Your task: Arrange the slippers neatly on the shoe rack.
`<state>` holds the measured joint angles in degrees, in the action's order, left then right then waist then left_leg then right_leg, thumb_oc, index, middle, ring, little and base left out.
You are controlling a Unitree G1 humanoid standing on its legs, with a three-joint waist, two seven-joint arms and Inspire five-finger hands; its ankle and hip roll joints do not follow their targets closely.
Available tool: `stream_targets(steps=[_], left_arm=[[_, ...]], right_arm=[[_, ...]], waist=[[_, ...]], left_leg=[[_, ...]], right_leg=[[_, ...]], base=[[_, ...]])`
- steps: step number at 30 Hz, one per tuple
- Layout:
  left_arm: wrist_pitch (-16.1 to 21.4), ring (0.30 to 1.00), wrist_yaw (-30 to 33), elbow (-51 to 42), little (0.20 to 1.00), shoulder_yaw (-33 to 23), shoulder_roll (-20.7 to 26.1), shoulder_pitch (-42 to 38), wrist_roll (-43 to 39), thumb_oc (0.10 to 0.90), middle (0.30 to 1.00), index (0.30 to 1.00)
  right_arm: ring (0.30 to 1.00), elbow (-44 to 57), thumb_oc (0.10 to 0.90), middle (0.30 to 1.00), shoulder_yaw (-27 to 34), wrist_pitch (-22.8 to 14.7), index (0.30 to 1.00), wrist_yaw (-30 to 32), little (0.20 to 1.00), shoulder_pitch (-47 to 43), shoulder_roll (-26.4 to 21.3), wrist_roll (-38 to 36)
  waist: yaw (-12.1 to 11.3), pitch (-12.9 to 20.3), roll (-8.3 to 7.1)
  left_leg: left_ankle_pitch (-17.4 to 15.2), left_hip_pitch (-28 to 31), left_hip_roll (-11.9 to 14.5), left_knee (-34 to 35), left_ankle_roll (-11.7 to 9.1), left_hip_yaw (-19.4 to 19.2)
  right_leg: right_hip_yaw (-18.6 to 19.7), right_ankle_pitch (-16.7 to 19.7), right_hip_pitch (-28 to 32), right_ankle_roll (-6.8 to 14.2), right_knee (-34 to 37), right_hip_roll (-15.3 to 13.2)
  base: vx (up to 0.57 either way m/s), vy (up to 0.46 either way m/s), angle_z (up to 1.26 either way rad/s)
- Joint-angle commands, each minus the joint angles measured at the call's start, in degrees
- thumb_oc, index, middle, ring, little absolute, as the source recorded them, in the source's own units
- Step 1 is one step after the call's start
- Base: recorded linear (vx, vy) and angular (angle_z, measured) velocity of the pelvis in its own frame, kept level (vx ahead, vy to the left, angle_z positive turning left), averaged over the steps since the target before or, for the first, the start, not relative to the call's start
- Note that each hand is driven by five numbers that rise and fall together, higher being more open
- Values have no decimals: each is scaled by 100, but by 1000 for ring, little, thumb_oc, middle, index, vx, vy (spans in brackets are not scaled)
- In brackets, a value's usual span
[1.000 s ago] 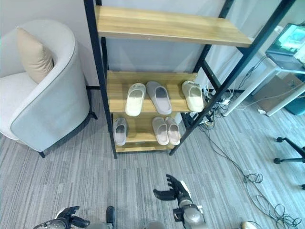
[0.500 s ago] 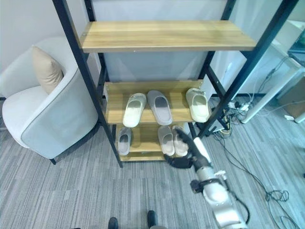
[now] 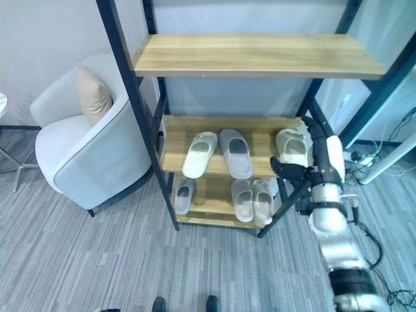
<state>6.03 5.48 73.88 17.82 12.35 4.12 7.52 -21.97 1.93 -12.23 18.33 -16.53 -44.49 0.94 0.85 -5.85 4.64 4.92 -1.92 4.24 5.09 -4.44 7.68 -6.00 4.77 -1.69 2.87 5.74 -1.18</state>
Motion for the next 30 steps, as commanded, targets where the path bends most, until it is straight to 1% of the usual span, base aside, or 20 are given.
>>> stream_targets(steps=[1, 2, 3, 5, 6, 11, 12, 16, 18, 19, 23, 24, 30], left_arm=[[126, 900, -23, 231, 900, 162, 9, -341, 84, 800, 900, 900], [141, 900, 3, 213, 900, 272, 9, -355, 78, 800, 900, 900], [147, 900, 17, 200, 900, 326, -5, -365, 114, 800, 900, 900], [140, 900, 31, 207, 900, 367, -32, -382, 123, 800, 900, 900], [136, 900, 43, 225, 900, 435, -62, -382, 124, 800, 900, 900], [173, 900, 54, 175, 900, 572, -91, -423, 107, 800, 900, 900], [180, 900, 82, 151, 900, 611, -87, -472, 84, 800, 900, 900], [218, 900, 89, 82, 900, 623, -59, -503, 3, 800, 900, 900], [288, 900, 115, -20, 900, 682, -17, -502, -112, 800, 900, 900], [287, 900, 114, -22, 900, 675, -22, -504, -114, 800, 900, 900], [346, 900, 166, -114, 900, 555, 76, -519, -353, 800, 900, 900], [346, 900, 200, -81, 900, 470, 115, -539, -401, 800, 900, 900], [360, 900, 257, 16, 900, 267, 177, -569, -583, 800, 900, 900]], right_arm=[[900, 165, 800, 900, 182, -479, 900, 516, 900, -940, -308, -288], [900, 36, 800, 900, 167, -484, 900, 547, 900, -1102, -344, -447], [900, 43, 800, 900, 134, -481, 900, 590, 900, -1201, -414, -457], [900, 72, 800, 900, 158, -485, 900, 626, 900, -1246, -427, -481], [900, -5, 800, 900, 158, -507, 900, 698, 900, -1348, -428, -553], [900, -161, 800, 900, -9, -556, 900, 712, 900, -1716, -470, -756], [900, -208, 800, 900, -99, -567, 900, 677, 900, -1866, -486, -876], [900, -265, 800, 900, -240, -545, 900, 666, 900, -2135, -564, -900], [900, -481, 800, 900, -435, -541, 900, 706, 900, -2503, -672, -917], [900, -497, 800, 900, -457, -545, 900, 708, 900, -2529, -675, -919], [900, -775, 800, 900, -861, -466, 900, 661, 900, -2996, -790, -856], [900, -860, 800, 900, -1094, -431, 900, 593, 900, -3170, -881, -787], [900, -972, 800, 900, -1440, -430, 900, 443, 900, -3413, -884, -793]], waist=[[-225, -176, -320], [-243, -240, -278], [-244, -269, -238], [-236, -293, -211], [-253, -318, -173], [-271, -413, -115], [-283, -493, -96], [-297, -599, -56], [-337, -673, -26], [-332, -673, -22], [-350, -737, -22], [-359, -766, -23], [-357, -778, -36]], left_leg=[[-785, 159, -151, -413, 96, -29], [-765, 100, -160, -413, 90, -7], [-744, 48, -171, -414, 85, 13], [-735, 6, -181, -422, 81, 20], [-719, -31, -193, -409, 79, 42], [-677, -145, -213, -388, 74, 73], [-652, -213, -225, -391, 63, 78], [-622, -333, -244, -400, 55, 84], [-582, -416, -268, -368, 46, 89], [-580, -421, -268, -367, 46, 86], [-519, -500, -290, -303, 42, 32], [-487, -550, -298, -259, 35, 2], [-392, -671, -308, -128, 16, -94]], right_leg=[[160, -868, 12, 279, -564, -242], [143, -878, -52, 274, -594, -244], [128, -892, -101, 268, -629, -244], [113, -907, -143, 264, -654, -247], [95, -918, -175, 261, -660, -246], [75, -899, -261, 273, -650, -260], [77, -884, -325, 278, -648, -270], [78, -869, -440, 284, -660, -287], [98, -830, -519, 293, -639, -298], [101, -828, -525, 293, -639, -297], [157, -725, -631, 324, -565, -321], [188, -665, -691, 338, -509, -335], [270, -549, -816, 370, -340, -338]], base=[[5, -37, 5], [4, -19, 6], [11, -14, 9], [8, 0, 10], [8, 0, 11], [-5, 4, 2], [0, 0, 0], [-33, 18, 5], [-11, 15, 3], [0, 0, 0], [-6, 9, -1], [-17, 28, -4], [-7, 11, -4]])
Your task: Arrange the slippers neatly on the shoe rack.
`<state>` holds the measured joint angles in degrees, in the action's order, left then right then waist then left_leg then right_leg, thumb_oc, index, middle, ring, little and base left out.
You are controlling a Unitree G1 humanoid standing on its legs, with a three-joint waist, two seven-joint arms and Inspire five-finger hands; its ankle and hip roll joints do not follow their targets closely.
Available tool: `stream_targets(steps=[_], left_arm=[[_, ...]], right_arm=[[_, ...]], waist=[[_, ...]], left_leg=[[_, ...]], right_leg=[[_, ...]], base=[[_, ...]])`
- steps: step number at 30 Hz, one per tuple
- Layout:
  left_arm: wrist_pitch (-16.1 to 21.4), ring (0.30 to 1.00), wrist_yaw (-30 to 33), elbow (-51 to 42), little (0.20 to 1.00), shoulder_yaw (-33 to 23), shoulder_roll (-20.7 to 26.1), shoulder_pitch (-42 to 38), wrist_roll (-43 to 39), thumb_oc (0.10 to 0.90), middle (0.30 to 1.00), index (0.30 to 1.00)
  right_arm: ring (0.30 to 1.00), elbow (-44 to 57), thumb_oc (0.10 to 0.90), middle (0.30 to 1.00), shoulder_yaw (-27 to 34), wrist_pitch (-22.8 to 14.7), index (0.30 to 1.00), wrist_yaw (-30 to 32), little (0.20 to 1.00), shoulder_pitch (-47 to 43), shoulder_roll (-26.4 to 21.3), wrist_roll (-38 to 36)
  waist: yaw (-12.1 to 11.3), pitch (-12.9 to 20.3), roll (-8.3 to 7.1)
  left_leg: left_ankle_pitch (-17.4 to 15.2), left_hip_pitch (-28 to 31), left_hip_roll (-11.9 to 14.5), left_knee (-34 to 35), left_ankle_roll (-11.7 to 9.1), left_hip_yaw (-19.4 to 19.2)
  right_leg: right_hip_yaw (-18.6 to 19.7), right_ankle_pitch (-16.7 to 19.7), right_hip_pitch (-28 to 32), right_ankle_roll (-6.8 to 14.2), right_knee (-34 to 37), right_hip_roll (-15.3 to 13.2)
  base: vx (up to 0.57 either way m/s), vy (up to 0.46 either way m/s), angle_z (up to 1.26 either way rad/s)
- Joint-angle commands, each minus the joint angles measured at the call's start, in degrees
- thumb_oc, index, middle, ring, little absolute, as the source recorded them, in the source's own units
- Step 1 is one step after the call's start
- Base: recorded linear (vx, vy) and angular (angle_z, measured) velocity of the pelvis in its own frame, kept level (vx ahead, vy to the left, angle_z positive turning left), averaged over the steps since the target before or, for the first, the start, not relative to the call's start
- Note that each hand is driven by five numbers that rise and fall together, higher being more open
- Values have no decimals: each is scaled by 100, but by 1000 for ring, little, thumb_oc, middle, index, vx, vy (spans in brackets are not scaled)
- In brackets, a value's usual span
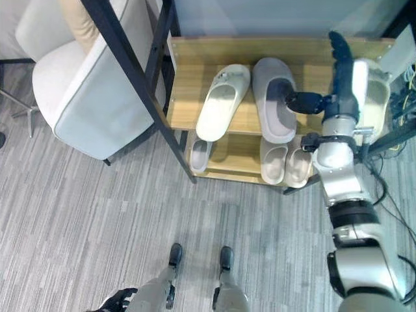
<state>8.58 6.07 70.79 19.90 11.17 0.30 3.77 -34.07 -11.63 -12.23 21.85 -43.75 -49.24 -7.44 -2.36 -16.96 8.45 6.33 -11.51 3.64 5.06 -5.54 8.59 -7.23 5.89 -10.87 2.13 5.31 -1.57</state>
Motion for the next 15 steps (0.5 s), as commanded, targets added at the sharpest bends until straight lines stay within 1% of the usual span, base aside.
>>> stream_targets(steps=[1, 9, 12, 15], left_arm=[[108, 900, 200, 343, 900, 44, 300, -183, -198, 800, 900, 900], [167, 900, 188, 302, 900, 36, 346, -254, -248, 800, 900, 900], [177, 900, 199, 286, 900, 48, 367, -279, -224, 800, 900, 900], [193, 900, 229, 238, 900, 108, 394, -281, -159, 800, 900, 900]], right_arm=[[900, 242, 800, 900, -131, -431, 900, 63, 900, -717, -390, 30], [900, 33, 800, 900, -301, -412, 900, 25, 900, -833, -377, 136], [900, -29, 800, 900, -304, -398, 900, 113, 900, -893, -371, 188], [900, -157, 800, 900, -229, -350, 900, 325, 900, -995, -377, 325]], waist=[[-35, 333, -422], [-48, 241, -396], [-52, 224, -390], [-83, 224, -399]], left_leg=[[-517, 273, -249, -99, 124, -198], [-486, 142, -291, -73, 129, -219], [-481, 101, -295, -65, 123, -240], [-479, 41, -303, -72, 126, -252]], right_leg=[[401, -646, 79, 448, -281, -300], [430, -575, -63, 464, -257, -320], [438, -541, -105, 477, -236, -329], [452, -513, -146, 486, -205, -325]], base=[[-3, 9, -3], [0, 1, -3], [0, 0, 0], [0, 0, 0]])
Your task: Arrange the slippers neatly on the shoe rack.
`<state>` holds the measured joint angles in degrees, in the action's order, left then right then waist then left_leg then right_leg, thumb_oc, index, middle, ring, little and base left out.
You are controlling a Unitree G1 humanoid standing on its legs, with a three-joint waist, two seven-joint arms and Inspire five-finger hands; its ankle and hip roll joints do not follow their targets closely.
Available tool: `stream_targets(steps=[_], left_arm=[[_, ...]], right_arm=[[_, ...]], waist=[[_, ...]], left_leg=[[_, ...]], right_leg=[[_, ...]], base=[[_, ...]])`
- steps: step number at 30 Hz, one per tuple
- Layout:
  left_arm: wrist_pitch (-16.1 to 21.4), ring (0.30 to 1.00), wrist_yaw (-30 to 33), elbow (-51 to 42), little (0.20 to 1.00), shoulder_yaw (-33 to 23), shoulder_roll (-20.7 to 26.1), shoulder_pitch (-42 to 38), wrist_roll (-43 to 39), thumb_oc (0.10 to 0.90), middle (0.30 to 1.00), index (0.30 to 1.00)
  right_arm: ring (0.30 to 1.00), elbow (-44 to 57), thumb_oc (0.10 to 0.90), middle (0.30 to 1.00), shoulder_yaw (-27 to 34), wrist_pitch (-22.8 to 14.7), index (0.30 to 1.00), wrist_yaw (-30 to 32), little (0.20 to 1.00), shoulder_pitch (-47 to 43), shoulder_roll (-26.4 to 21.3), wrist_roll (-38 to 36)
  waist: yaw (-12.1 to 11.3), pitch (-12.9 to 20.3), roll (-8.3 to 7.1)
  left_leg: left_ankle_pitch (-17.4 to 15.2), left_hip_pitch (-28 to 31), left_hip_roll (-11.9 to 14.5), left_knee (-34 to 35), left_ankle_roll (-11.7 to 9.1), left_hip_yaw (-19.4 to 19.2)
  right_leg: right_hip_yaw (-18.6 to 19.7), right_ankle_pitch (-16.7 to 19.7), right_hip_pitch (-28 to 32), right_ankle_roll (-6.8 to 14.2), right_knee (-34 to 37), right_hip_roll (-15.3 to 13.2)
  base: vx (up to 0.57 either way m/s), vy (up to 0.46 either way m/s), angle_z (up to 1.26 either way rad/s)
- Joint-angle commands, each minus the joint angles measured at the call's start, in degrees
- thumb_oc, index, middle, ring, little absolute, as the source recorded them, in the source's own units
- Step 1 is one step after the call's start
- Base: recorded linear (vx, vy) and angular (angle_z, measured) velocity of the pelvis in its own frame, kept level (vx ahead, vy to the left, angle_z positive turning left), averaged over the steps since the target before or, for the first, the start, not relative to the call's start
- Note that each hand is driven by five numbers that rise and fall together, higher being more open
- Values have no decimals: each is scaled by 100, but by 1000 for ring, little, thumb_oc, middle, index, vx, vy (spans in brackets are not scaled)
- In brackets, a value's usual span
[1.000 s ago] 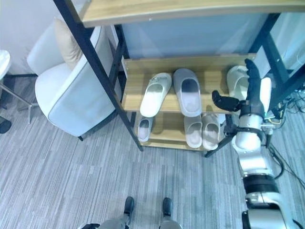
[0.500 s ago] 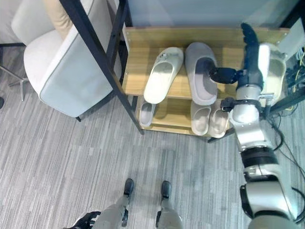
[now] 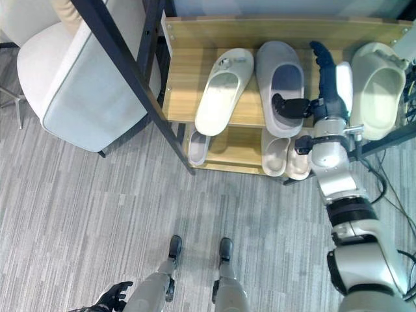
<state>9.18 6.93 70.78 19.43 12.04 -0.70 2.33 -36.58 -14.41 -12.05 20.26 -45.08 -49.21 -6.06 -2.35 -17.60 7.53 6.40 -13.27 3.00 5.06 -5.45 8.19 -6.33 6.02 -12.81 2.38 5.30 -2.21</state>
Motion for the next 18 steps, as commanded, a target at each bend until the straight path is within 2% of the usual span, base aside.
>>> stream_targets(steps=[1, 5, 9, 10, 11, 12, 13, 14, 15, 18], left_arm=[[133, 900, 144, 240, 900, 156, 308, -183, -15, 800, 900, 900], [115, 900, 176, 279, 900, 215, 333, -199, 21, 800, 900, 900], [121, 900, 180, 264, 900, 231, 356, -210, 7, 800, 900, 900], [125, 900, 176, 262, 900, 254, 361, -212, 8, 800, 900, 900], [124, 900, 177, 271, 900, 270, 367, -215, 16, 800, 900, 900], [90, 900, 122, 380, 900, 230, 308, -377, -36, 800, 900, 900], [100, 900, 116, 456, 900, 242, 307, -309, 1, 800, 900, 900], [101, 900, 147, 465, 900, 242, 292, -236, 14, 800, 900, 900], [102, 900, 175, 487, 900, 239, 278, -200, 11, 800, 900, 900], [71, 900, 158, 529, 900, 196, 288, -182, -26, 800, 900, 900]], right_arm=[[900, 92, 800, 900, 50, -369, 900, 485, 900, -863, -380, 188], [900, -180, 800, 900, 171, -390, 900, 749, 900, -1097, -317, -8], [900, -295, 800, 900, 106, -361, 900, 738, 900, -1225, -355, -57], [825, -396, 750, 825, 37, -373, 825, 701, 825, -1309, -350, -118], [578, -455, 585, 578, -12, -373, 578, 672, 578, -1347, -351, -153], [526, -315, 551, 526, -103, -361, 526, 639, 526, -1365, -304, -130], [526, -479, 551, 526, -123, -280, 526, 553, 526, -1426, -273, -224], [571, -507, 580, 571, -124, -269, 571, 543, 571, -1393, -279, -237], [582, -535, 588, 582, -137, -253, 582, 502, 582, -1356, -297, -243], [585, -617, 590, 585, -165, -224, 585, 401, 585, -1281, -313, -322]], waist=[[-86, 288, -309], [-125, 288, -323], [-142, 275, -330], [-147, 273, -332], [-147, 277, -333], [-109, 277, -346], [-130, 300, -350], [-143, 307, -355], [-149, 311, -364], [-155, 312, -381]], left_leg=[[-486, 216, -240, -73, 116, -213], [-475, 190, -243, -69, 109, -211], [-468, 175, -240, -67, 99, -209], [-464, 165, -238, -65, 96, -209], [-462, 159, -237, -63, 94, -208], [-465, 153, -232, -61, 89, -212], [-474, 140, -234, -56, 90, -216], [-477, 132, -235, -53, 95, -216], [-475, 126, -234, -53, 96, -213], [-467, 118, -228, -51, 96, -211]], right_leg=[[363, -525, 47, 462, -205, -261], [367, -509, 30, 468, -168, -268], [363, -508, 30, 465, -152, -257], [358, -500, 25, 471, -141, -259], [352, -496, 21, 473, -132, -258], [351, -494, 14, 476, -127, -256], [337, -493, 6, 471, -110, -250], [330, -491, 0, 472, -106, -254], [322, -491, -5, 470, -108, -252], [307, -485, -9, 468, -106, -254]], base=[[0, 0, 0], [0, 0, 0], [0, 0, 0], [0, 0, 0], [0, 0, 0], [0, 0, 0], [0, 0, 0], [0, 0, 0], [0, 0, 0], [0, -2, 1]])
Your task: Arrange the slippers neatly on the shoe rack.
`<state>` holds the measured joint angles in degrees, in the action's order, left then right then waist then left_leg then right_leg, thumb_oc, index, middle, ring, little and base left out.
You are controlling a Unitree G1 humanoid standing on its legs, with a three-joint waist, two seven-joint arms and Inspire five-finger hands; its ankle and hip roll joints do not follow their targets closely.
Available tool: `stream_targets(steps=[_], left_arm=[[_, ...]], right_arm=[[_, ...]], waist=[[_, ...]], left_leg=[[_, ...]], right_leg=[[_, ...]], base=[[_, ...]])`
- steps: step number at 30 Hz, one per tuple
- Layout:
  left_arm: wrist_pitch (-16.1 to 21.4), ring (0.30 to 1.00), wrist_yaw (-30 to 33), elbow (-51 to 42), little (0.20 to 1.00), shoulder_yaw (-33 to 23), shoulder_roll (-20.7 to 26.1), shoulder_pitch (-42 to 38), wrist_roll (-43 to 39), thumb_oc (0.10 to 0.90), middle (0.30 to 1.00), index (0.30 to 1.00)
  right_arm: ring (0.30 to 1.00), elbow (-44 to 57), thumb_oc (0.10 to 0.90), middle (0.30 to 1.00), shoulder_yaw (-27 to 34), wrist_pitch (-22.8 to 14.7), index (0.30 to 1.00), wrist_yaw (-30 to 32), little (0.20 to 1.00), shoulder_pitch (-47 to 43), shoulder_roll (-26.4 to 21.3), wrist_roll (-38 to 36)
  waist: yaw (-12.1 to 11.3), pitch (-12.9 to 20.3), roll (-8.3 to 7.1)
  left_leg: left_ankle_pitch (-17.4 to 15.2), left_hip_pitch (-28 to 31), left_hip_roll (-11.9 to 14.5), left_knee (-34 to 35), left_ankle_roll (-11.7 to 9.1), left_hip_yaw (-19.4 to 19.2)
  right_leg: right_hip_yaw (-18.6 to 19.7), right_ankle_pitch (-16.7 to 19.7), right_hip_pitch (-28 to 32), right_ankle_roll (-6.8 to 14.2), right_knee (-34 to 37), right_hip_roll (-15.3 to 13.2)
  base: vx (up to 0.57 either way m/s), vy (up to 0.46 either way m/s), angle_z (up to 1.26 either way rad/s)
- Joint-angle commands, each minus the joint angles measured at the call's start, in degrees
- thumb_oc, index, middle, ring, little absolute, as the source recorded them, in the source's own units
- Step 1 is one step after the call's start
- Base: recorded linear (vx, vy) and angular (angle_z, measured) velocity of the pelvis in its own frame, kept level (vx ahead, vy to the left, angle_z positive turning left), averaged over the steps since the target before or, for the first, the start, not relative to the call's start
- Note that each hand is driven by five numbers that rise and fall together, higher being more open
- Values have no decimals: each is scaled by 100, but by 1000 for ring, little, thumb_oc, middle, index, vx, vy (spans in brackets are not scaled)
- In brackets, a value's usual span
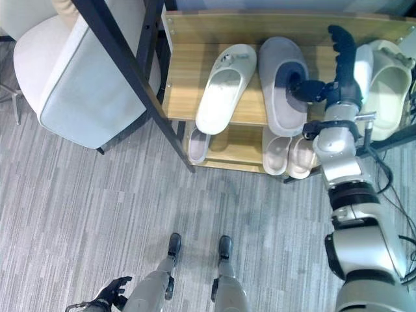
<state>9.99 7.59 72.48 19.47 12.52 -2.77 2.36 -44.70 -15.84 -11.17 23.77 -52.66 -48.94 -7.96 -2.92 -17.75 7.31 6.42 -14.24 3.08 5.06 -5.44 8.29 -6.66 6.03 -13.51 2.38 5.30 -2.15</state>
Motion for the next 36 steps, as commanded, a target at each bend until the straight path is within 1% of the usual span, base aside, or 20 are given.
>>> stream_targets(steps=[1, 4, 5, 6, 7, 12, 15, 19, 20, 21, 22, 24, 25, 26, 28, 29, 30, 31, 32, 36], left_arm=[[-12, 900, 85, 366, 900, 193, 244, 42, -21, 800, 900, 900], [-28, 900, 81, 407, 900, 159, 259, 48, -28, 800, 900, 900], [-33, 900, 81, 414, 900, 143, 256, 49, -34, 800, 900, 900], [-38, 900, 72, 426, 900, 117, 268, 42, -44, 800, 900, 900], [-38, 900, 71, 426, 900, 117, 269, 42, -44, 800, 900, 900], [-56, 900, 53, 451, 900, 88, 247, 39, -36, 800, 900, 900], [-88, 900, 47, 468, 900, 43, 220, -37, -51, 800, 900, 900], [-155, 900, 87, 496, 900, -99, 238, -202, -9, 800, 900, 900], [-155, 900, 87, 496, 900, -97, 240, -201, -9, 800, 900, 900], [-189, 900, 98, 490, 900, -202, 209, -246, 5, 800, 900, 900], [-190, 900, 98, 490, 900, -190, 219, -242, 5, 800, 900, 900], [-242, 900, 93, 462, 900, -292, 152, -379, 22, 800, 900, 900], [-286, 900, 136, 467, 900, -299, 125, -341, 203, 800, 900, 900], [-312, 900, 165, 496, 900, -297, 92, -297, 300, 800, 900, 900], [-346, 900, 97, 532, 900, -372, 39, -258, 339, 800, 900, 900], [-353, 900, 88, 533, 900, -414, 14, -225, 335, 800, 900, 900], [-353, 900, 88, 530, 900, -405, 26, -210, 336, 800, 900, 900], [-368, 900, 68, 538, 900, -491, -45, -178, 332, 800, 900, 900], [-369, 900, 68, 535, 900, -485, -39, -167, 332, 800, 900, 900], [-384, 900, 3, 477, 900, -658, -125, -104, 271, 800, 900, 900]], right_arm=[[578, 153, 585, 578, -33, -307, 578, 21, 578, -486, -338, -146], [488, 65, 525, 488, -18, -305, 488, -29, 488, -328, -302, -206], [439, 79, 493, 439, -12, -298, 439, -44, 439, -293, -294, -206], [331, 41, 420, 331, 8, -291, 331, -56, 331, -219, -273, -200], [300, 41, 400, 300, 10, -292, 300, -56, 300, -218, -273, -200], [300, 21, 400, 300, 96, -241, 300, -66, 300, 2, -220, -132], [300, 190, 400, 300, 296, -212, 300, -8, 300, 298, -185, -54], [300, 699, 400, 300, 715, -180, 300, 115, 300, 907, -30, 154], [300, 702, 400, 300, 720, -178, 300, 115, 300, 912, -30, 155], [300, 1210, 400, 300, 951, -221, 300, 172, 300, 1293, 99, 257], [300, 1245, 400, 300, 986, -206, 300, 174, 300, 1338, 107, 269], [300, 1871, 400, 300, 1281, -243, 300, 234, 300, 1856, 303, 470], [300, 2305, 400, 300, 1655, -249, 300, 359, 300, 2352, 559, 672], [300, 2610, 400, 300, 1818, -282, 300, 401, 300, 2615, 811, 724], [300, 3026, 400, 300, 2006, -296, 300, 367, 300, 3058, 1051, 889], [300, 3272, 400, 300, 2053, -327, 300, 301, 300, 3277, 1266, 862], [300, 3318, 400, 300, 2076, -306, 300, 292, 300, 3323, 1287, 870], [300, 3592, 400, 300, 2101, -406, 300, 120, 300, 3719, 1628, 674], [300, 3616, 400, 300, 2112, -396, 300, 112, 300, 3746, 1638, 674], [300, 4208, 400, 300, 2101, -556, 300, -583, 300, 4720, 2295, -245]], waist=[[-99, 326, -363], [-101, 319, -380], [-98, 319, -382], [-94, 316, -388], [-94, 317, -389], [-72, 315, -402], [-29, 324, -428], [52, 409, -462], [50, 410, -463], [106, 459, -482], [95, 462, -490], [171, 524, -516], [215, 606, -528], [233, 647, -530], [270, 742, -544], [290, 789, -550], [283, 797, -561], [346, 872, -581], [342, 875, -587], [460, 1078, -633]], left_leg=[[-468, 213, -239, -50, 95, -218], [-462, 204, -250, -49, 94, -220], [-462, 206, -252, -47, 94, -221], [-461, 207, -258, -40, 92, -220], [-460, 207, -259, -39, 92, -219], [-475, 242, -262, -36, 99, -236], [-498, 285, -257, -34, 111, -252], [-580, 406, -255, -25, 145, -284], [-580, 407, -255, -25, 146, -284], [-620, 463, -251, -20, 167, -303], [-622, 469, -251, -20, 167, -302], [-652, 543, -244, -18, 179, -328], [-680, 632, -250, -19, 202, -338], [-700, 685, -248, -14, 210, -362], [-732, 790, -256, -8, 225, -371], [-741, 831, -255, -6, 233, -383], [-743, 838, -256, -6, 234, -383], [-757, 923, -254, -6, 252, -414], [-758, 931, -254, -6, 252, -414], [-786, 1145, -250, -6, 260, -464]], right_leg=[[335, -484, 61, 465, -105, -260], [322, -489, 73, 461, -100, -257], [320, -490, 73, 461, -99, -259], [318, -490, 71, 461, -95, -262], [318, -490, 72, 461, -95, -262], [325, -485, 95, 469, -91, -271], [336, -493, 136, 473, -89, -273], [337, -522, 248, 469, -72, -292], [337, -522, 249, 469, -72, -292], [363, -537, 294, 466, -64, -292], [363, -538, 301, 466, -63, -293], [371, -551, 363, 458, -62, -290], [380, -571, 465, 448, -56, -290], [385, -574, 516, 449, -48, -294], [382, -595, 617, 449, -33, -288], [381, -599, 658, 450, -30, -286], [380, -601, 665, 450, -30, -287], [392, -595, 735, 450, -30, -282], [391, -597, 743, 450, -30, -283], [409, -606, 937, 446, -30, -265]], base=[[1, -2, 6], [1, -3, 3], [0, 0, 0], [0, 0, 0], [-8, 4, 3], [-2, 4, 1], [0, 0, 0], [0, 0, 0], [0, 0, 0], [0, 0, 0], [34, 7, 1], [30, 9, -3], [49, 29, -2], [55, 39, 0], [30, 36, -2], [11, 22, -5], [0, 0, 0], [0, 0, 0], [0, 0, 0], [-12, 16, -13]])
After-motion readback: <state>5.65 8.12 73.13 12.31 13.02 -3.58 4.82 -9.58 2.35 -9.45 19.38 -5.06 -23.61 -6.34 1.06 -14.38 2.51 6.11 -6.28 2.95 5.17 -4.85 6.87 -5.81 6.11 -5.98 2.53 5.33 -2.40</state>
